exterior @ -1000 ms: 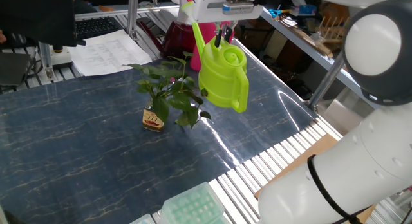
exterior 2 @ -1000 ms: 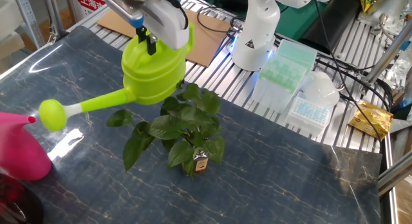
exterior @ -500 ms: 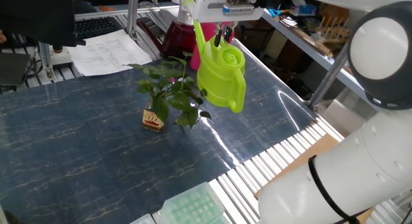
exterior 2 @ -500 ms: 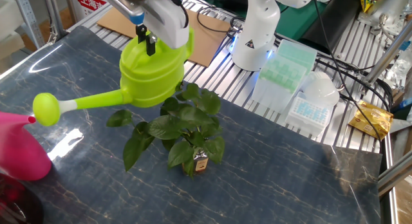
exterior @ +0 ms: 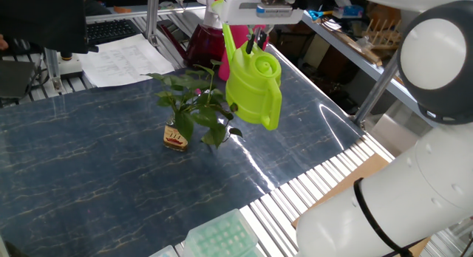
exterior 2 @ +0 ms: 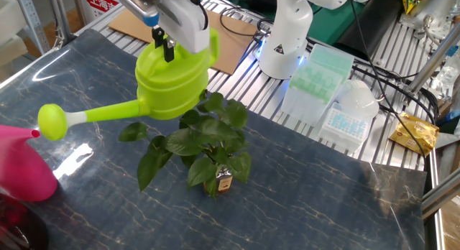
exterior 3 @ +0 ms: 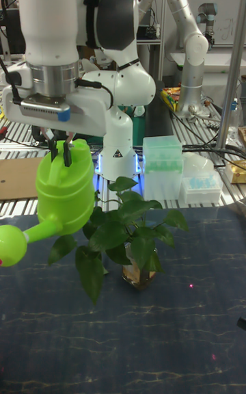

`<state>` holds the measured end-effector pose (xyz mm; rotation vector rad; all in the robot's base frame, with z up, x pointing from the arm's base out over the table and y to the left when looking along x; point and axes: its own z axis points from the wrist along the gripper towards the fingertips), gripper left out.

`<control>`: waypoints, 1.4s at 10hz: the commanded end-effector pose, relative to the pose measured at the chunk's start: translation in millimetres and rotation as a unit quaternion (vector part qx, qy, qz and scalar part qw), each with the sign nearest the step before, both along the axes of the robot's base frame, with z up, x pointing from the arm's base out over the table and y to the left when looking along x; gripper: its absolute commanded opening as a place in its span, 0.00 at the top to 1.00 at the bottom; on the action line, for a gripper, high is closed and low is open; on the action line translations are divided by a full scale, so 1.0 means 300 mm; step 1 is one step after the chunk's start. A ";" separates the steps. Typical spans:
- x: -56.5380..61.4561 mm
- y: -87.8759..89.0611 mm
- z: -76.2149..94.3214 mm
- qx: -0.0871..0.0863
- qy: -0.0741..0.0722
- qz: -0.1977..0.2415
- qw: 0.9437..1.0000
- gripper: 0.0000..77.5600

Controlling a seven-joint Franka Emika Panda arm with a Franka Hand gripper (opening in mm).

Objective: Water the plant

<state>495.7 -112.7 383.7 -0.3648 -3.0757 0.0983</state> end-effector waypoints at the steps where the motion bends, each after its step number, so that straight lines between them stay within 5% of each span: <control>1: -0.038 -0.009 0.086 -0.003 0.008 -0.011 1.000 0.98; 5: -0.055 0.008 0.105 -0.004 0.009 -0.037 0.999 0.98; 14: -0.171 0.120 0.232 0.002 0.037 -0.120 0.992 0.98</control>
